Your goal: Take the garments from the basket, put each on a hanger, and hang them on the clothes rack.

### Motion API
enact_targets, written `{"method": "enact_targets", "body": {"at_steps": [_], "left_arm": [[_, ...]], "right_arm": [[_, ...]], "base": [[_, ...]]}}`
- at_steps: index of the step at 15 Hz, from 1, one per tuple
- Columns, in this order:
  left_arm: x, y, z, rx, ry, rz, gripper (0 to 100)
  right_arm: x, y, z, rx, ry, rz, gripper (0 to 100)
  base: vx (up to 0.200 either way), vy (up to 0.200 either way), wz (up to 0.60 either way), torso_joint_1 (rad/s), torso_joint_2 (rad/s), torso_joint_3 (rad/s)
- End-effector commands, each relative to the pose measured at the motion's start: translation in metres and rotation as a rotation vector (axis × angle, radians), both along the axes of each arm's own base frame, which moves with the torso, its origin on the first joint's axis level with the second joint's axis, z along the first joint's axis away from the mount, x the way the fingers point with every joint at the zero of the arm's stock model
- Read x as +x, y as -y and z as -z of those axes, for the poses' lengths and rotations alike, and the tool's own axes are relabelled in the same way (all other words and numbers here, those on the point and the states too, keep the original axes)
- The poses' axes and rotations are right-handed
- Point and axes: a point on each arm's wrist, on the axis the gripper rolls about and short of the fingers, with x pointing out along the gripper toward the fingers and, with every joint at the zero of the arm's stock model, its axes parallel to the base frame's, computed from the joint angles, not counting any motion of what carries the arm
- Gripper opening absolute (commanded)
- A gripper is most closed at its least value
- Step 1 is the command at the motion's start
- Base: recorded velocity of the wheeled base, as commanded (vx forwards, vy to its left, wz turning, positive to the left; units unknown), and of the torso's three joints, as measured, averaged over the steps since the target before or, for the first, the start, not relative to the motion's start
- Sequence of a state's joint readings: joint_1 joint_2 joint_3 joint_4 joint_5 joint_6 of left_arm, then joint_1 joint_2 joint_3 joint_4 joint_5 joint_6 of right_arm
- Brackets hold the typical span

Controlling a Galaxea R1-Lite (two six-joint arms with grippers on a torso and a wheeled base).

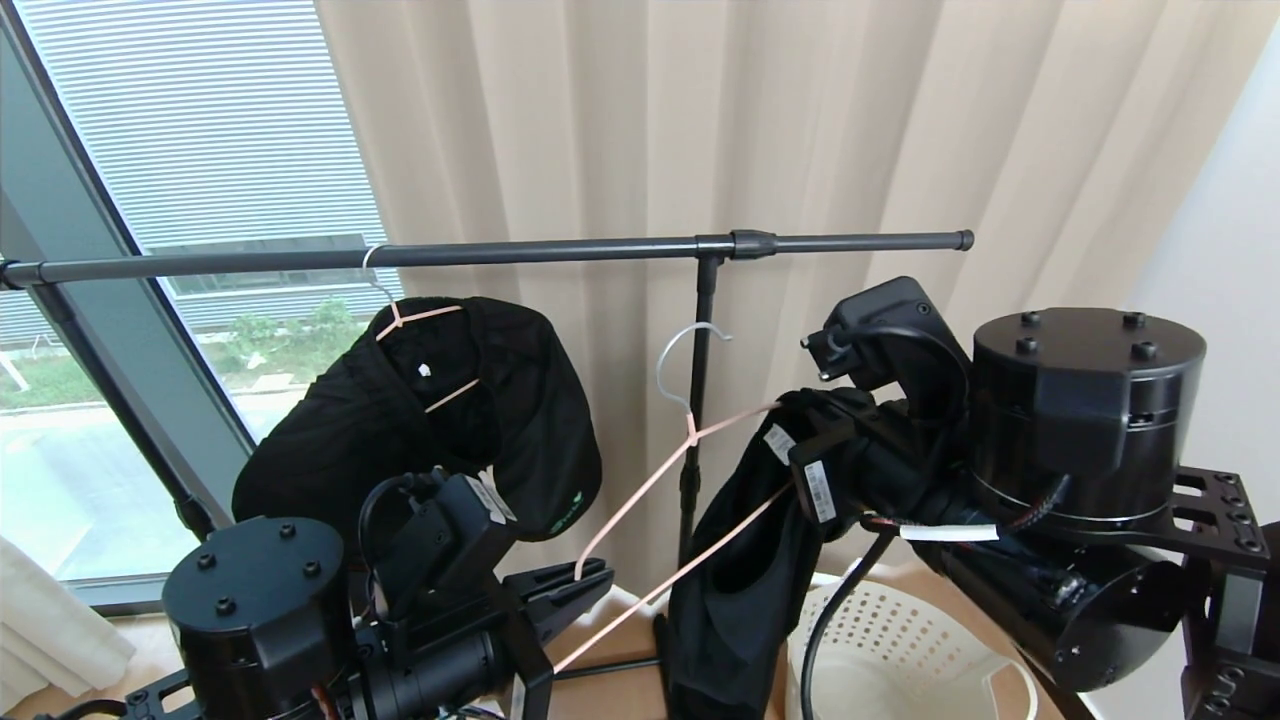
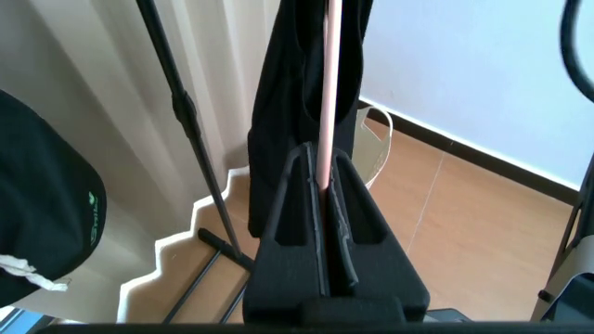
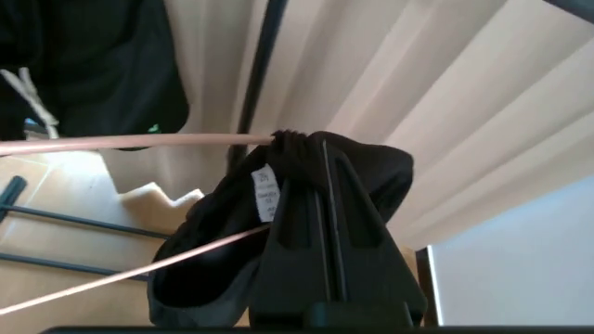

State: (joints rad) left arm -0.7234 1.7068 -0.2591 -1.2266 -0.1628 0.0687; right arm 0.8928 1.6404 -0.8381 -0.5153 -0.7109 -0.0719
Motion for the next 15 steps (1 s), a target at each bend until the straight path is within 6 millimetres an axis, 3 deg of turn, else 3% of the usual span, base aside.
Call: {"method": "enact_targets", "body": {"at_steps": [1, 7, 10, 15], "left_arm": [[0.000, 0.001, 0.000, -0.001, 0.001, 0.002, 0], [0.000, 0.000, -0.002, -0.003, 0.011, 0.000, 0], [0.000, 0.000, -0.002, -0.001, 0.011, -0.001, 0], [0.000, 0.000, -0.001, 0.000, 0.012, 0.001, 0]], "right_arm": [[-0.011, -0.007, 0.000, 0.022, -0.004, -0.042, 0], [-0.026, -0.021, -0.010, 0.085, 0.010, -0.109, 0], [-0.048, -0.031, -0.017, 0.136, 0.011, -0.183, 0], [-0.051, -0.040, -0.025, 0.212, 0.009, -0.196, 0]], "base": [[0.000, 0.000, 0.00, 0.000, 0.00, 0.000], [0.000, 0.000, 0.00, 0.000, 0.00, 0.000], [0.000, 0.000, 0.00, 0.000, 0.00, 0.000], [0.000, 0.000, 0.00, 0.000, 0.00, 0.000]]}}
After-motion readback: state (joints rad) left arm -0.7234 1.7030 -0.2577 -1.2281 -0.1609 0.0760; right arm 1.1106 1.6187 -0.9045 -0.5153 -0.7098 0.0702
